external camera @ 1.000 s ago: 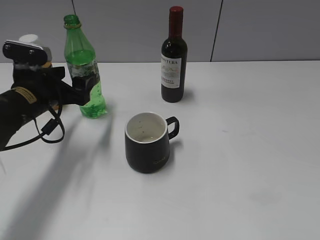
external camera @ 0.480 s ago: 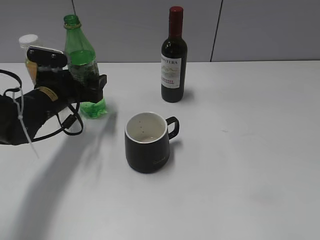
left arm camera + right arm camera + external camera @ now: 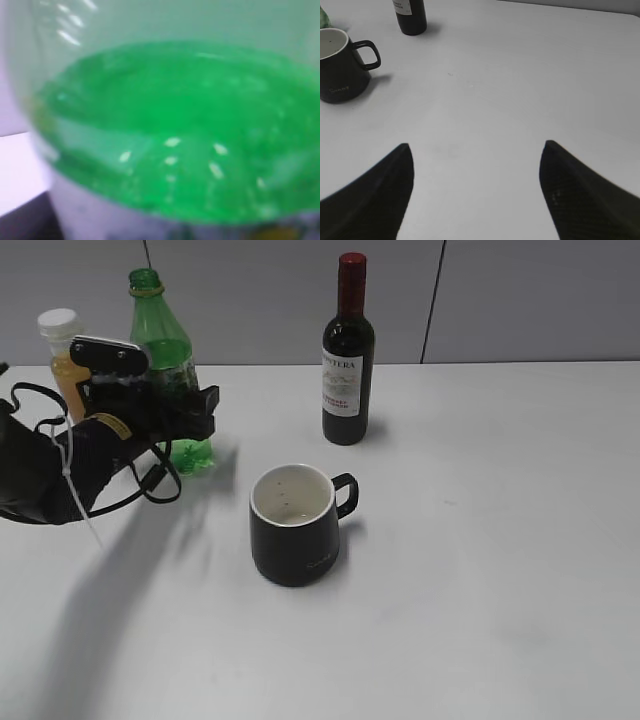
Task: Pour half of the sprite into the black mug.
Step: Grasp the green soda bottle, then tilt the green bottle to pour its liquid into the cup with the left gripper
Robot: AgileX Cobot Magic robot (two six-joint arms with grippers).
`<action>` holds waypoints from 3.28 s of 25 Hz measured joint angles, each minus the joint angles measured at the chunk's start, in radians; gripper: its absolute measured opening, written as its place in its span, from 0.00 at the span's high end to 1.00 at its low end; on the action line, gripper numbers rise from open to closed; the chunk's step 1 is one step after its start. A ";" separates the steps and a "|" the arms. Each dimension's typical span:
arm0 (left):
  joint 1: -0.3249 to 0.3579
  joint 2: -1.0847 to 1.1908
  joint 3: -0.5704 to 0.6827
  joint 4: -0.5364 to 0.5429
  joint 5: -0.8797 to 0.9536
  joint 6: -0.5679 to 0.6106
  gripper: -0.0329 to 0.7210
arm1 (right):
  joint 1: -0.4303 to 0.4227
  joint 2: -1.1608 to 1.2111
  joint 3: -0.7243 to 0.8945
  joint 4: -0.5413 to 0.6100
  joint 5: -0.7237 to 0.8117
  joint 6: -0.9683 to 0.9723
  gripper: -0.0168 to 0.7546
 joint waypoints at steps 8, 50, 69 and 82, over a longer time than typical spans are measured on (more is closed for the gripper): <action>0.000 0.019 -0.005 -0.009 -0.037 -0.002 0.34 | 0.000 0.000 0.000 0.000 0.000 0.000 0.21; -0.372 -0.461 0.475 -0.761 -0.108 0.715 0.35 | 0.000 0.000 0.000 0.000 0.000 0.000 0.21; -0.409 -0.464 0.475 -0.867 -0.143 1.230 0.35 | 0.000 0.000 0.000 0.000 0.000 0.000 0.21; -0.409 -0.464 0.474 -0.929 -0.180 1.527 0.36 | 0.000 0.000 0.000 0.000 0.000 0.000 0.21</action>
